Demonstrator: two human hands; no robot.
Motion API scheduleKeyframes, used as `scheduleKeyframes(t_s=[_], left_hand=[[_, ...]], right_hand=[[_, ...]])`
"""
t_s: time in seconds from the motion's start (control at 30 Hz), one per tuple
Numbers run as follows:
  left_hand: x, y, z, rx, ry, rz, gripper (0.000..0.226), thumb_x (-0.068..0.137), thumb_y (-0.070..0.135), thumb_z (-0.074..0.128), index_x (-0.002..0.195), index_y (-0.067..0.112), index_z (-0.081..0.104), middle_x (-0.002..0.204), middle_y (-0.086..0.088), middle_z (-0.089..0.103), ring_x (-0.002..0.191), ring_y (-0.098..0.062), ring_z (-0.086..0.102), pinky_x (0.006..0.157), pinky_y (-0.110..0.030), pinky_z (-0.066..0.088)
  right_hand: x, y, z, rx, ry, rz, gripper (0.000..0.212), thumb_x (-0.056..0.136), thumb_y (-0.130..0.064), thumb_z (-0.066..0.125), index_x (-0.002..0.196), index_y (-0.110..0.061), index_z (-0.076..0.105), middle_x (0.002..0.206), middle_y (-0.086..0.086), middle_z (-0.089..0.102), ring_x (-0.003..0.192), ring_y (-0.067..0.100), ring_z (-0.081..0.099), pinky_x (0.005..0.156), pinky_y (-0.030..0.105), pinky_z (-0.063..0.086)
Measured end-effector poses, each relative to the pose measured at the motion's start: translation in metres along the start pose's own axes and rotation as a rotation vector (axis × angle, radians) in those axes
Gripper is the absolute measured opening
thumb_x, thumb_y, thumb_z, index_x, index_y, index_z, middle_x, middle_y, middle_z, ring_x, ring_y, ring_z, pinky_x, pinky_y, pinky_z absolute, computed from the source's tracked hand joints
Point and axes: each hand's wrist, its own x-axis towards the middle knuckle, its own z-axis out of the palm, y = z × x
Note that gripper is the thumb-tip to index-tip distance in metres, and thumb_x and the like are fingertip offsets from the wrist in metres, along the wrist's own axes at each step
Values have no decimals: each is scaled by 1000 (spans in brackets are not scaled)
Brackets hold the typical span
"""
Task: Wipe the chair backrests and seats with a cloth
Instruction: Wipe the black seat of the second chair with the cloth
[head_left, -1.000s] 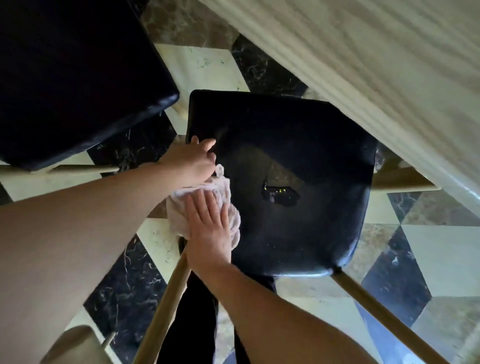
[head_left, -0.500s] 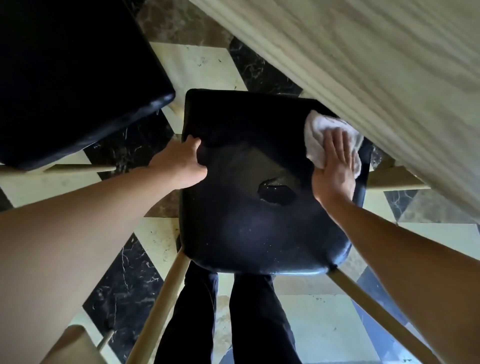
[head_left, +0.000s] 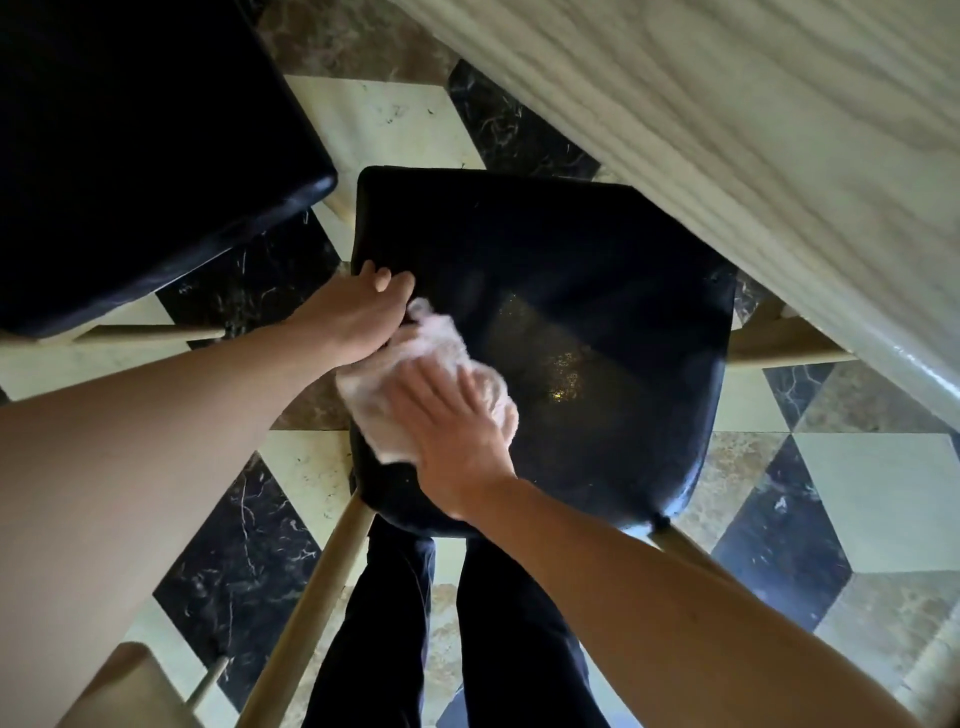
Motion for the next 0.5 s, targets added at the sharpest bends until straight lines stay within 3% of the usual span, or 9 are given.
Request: scheduleKeyframes(t_s=[0.07,0.1,0.2,0.27,0.33,0.4,0.5], left_hand=[[-1,-2,1,24,-34,-12,76,98,71,15,161,30,23,172,6,8,154,-31,23,122,-47,20],[-1,-3,2,27,-40,-6,81,95,76,12,162,32,17,171,10,3,155,-30,21,124,-49,19],[1,-5,5,36,-24,-4,81,94,78,13,163,34,13,171,12,-2,156,-28,16,124,-52,17],[1,-4,6,34,-22,-23,79,95,77,15,163,35,12,171,13,-2,156,-29,15,125,-52,15],[0,-3,6,41,-31,-24,79,96,76,16,163,34,10,171,14,-4,156,-29,15,125,-52,15],[0,-2,7,43,-40,-17,78,98,73,18,163,32,9,171,13,-5,156,-30,15,125,-51,15],[0,-1,8,46,-16,-1,76,100,69,20,163,29,10,171,11,-5,156,-31,16,125,-48,16]], right_hand=[[-20,17,4,-129,-85,-277,89,87,-17,57,165,-26,16,173,-1,10,159,21,-7,128,49,-10],[-27,34,1,-179,-138,-396,87,87,-17,56,164,-26,17,173,-2,11,160,21,-4,127,48,-11],[-39,101,-21,-286,-249,-652,91,82,-8,61,164,-25,24,173,-2,15,160,18,0,128,48,-7],[-47,149,-43,-331,-259,-648,99,76,-4,66,164,-27,25,173,-3,14,160,15,0,128,47,-6],[-57,189,-66,-330,-244,-523,113,67,2,67,164,-33,20,172,-7,11,160,14,2,128,43,-8],[-72,212,-81,-237,-146,-253,116,65,8,64,164,-34,18,171,-8,16,159,16,7,128,40,-7],[-101,186,-71,-19,178,329,92,81,2,56,162,-23,21,170,2,21,159,25,11,129,51,3]])
